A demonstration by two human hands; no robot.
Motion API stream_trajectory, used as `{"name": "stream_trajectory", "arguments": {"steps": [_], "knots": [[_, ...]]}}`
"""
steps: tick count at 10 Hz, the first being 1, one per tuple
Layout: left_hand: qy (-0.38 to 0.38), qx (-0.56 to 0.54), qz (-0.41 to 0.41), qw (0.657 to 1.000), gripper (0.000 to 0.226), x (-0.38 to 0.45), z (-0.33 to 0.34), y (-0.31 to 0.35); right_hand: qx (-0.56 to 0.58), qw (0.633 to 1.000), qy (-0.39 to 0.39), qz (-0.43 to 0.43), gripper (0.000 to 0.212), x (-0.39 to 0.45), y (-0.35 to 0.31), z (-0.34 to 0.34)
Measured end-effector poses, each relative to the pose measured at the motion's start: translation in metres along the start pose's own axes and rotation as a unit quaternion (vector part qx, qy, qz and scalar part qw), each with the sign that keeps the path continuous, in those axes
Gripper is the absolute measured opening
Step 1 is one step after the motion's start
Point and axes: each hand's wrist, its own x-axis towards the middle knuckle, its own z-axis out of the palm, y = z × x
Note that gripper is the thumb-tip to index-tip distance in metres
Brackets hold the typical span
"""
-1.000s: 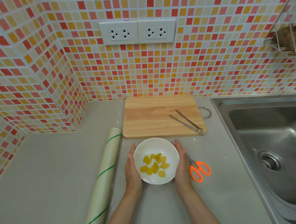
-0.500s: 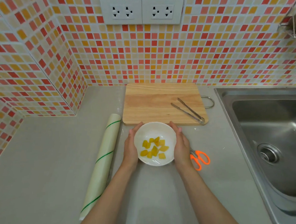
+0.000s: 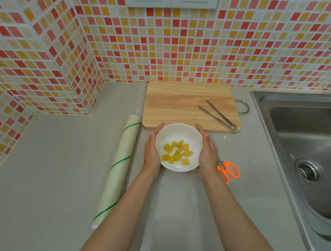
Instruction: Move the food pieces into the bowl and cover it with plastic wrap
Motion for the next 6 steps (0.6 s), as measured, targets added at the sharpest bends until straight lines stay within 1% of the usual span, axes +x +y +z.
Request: {"name": "stream_trajectory", "arguments": {"steps": [4,5,6], "knots": [[0.008,0.041,0.015,0.999,0.038,-0.004,0.0,0.004,0.016,1.0,0.006,0.025,0.033,0.002,0.0,0.0],[0.009,0.077,0.029,0.997,0.036,-0.007,0.0,0.007,-0.045,0.999,0.018,0.009,0.035,-0.001,-0.005,0.001],[0.019,0.094,0.048,0.994,0.038,-0.006,-0.004,0.008,-0.105,0.992,0.046,-0.047,0.04,-0.002,-0.014,-0.003]]}}
